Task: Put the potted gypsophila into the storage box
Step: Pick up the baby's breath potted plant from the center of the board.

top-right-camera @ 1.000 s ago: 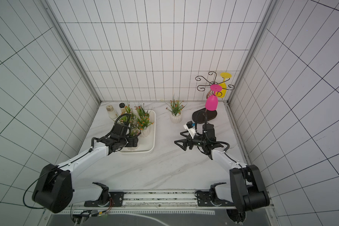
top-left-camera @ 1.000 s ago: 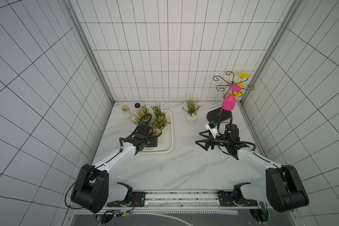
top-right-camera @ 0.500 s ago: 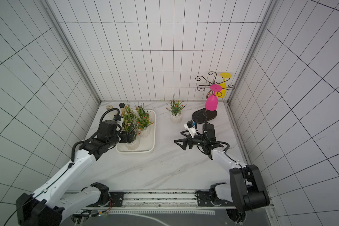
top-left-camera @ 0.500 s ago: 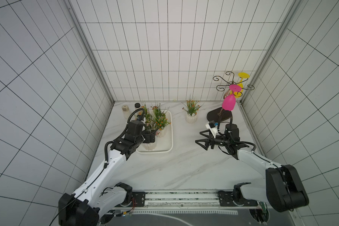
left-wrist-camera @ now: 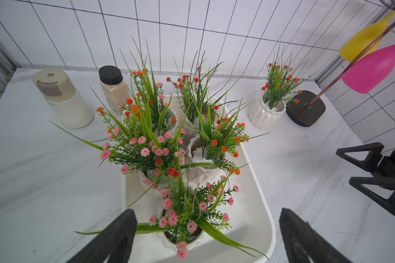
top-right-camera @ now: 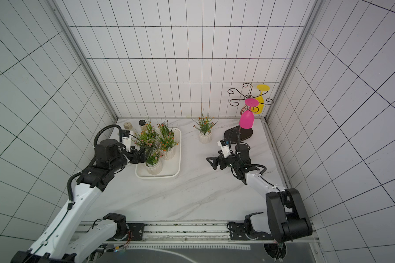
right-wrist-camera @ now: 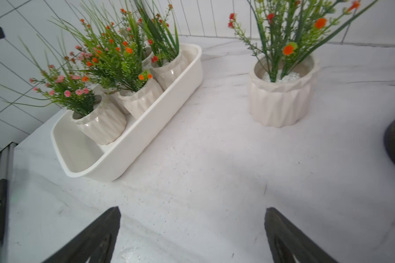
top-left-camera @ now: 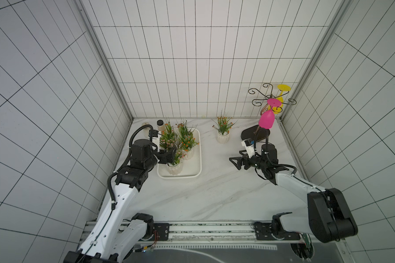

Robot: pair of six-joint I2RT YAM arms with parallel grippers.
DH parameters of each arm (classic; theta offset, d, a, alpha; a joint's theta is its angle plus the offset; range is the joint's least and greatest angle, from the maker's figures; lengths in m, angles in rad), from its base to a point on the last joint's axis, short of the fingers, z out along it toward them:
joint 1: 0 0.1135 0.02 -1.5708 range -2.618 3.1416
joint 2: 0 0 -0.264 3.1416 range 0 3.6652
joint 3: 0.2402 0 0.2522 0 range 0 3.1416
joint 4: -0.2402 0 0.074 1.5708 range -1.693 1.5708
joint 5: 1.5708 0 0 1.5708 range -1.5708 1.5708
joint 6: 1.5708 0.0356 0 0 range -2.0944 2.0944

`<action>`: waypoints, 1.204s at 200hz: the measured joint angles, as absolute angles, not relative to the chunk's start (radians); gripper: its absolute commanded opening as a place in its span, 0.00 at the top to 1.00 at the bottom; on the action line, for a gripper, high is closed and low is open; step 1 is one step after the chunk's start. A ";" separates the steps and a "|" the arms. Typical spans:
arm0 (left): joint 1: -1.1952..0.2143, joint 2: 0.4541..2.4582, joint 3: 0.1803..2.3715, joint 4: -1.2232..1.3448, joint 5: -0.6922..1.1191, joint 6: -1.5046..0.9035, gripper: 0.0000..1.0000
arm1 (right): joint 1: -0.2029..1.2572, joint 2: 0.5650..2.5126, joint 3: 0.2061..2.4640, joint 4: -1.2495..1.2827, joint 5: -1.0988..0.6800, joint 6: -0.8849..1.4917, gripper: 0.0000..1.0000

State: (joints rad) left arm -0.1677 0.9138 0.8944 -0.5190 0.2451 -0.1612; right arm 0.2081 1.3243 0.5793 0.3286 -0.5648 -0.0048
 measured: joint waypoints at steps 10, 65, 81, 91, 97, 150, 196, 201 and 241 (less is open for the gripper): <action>-0.163 0.914 0.893 -0.505 0.273 -0.161 0.03 | 0.208 1.331 0.583 0.328 -0.529 -0.006 0.01; -0.144 0.912 0.833 -0.400 0.371 -0.189 0.03 | 0.208 1.512 0.725 0.329 -0.401 -0.036 0.01; -0.128 0.915 0.824 -0.379 0.400 -0.196 0.03 | 0.208 1.567 0.772 0.341 -0.380 -0.051 0.01; -0.113 0.918 0.818 -0.368 0.424 -0.200 0.03 | 0.208 1.599 0.797 0.350 -0.371 -0.062 0.01; -0.104 0.918 0.813 -0.361 0.438 -0.204 0.03 | 0.208 1.619 0.811 0.354 -0.369 -0.069 0.01; -0.083 0.923 0.767 -0.334 0.512 -0.225 0.03 | 0.209 1.773 0.910 0.428 -0.375 -0.107 0.01; -0.083 0.945 0.760 -0.332 0.548 -0.239 0.03 | 0.210 1.879 1.000 0.493 -0.386 -0.120 0.01; -0.083 0.947 0.760 -0.331 0.549 -0.239 0.03 | 0.210 1.888 1.008 0.497 -0.387 -0.122 0.01; -0.082 0.959 0.760 -0.330 0.570 -0.239 0.03 | 0.211 1.954 1.066 0.532 -0.393 -0.138 0.01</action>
